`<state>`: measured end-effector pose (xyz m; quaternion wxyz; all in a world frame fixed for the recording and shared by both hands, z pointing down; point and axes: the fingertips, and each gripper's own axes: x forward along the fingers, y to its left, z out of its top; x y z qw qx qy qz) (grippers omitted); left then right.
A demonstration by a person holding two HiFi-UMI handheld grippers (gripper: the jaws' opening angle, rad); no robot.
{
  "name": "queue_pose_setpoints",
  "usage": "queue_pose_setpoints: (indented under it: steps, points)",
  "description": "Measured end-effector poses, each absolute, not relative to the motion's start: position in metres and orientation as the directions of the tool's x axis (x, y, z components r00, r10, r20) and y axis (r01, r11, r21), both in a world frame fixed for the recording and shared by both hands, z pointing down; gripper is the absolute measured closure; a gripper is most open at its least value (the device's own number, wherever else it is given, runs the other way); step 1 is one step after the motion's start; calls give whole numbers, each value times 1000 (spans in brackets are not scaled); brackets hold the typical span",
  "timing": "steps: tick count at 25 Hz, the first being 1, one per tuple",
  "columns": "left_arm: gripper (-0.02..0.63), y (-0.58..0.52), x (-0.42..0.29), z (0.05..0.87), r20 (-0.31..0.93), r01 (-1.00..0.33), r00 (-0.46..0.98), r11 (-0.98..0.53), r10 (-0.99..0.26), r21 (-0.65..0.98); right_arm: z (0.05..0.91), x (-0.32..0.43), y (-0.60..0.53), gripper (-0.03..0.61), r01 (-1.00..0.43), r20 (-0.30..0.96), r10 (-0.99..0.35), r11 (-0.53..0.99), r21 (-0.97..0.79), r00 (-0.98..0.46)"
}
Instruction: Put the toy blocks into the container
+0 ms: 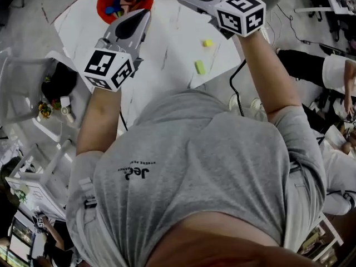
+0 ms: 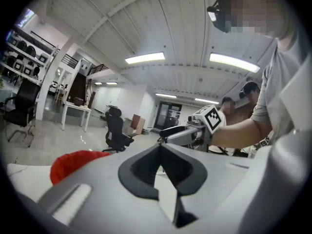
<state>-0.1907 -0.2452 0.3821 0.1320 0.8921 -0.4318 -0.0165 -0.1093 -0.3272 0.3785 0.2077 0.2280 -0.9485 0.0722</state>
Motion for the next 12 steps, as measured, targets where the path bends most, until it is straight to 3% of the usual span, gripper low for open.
queue_pose_setpoints:
  steps: [12]
  points:
    - [555, -241, -53, 435, 160, -637, 770, -726, -618, 259, 509, 44, -254, 235, -636, 605, -440, 757, -147, -663]
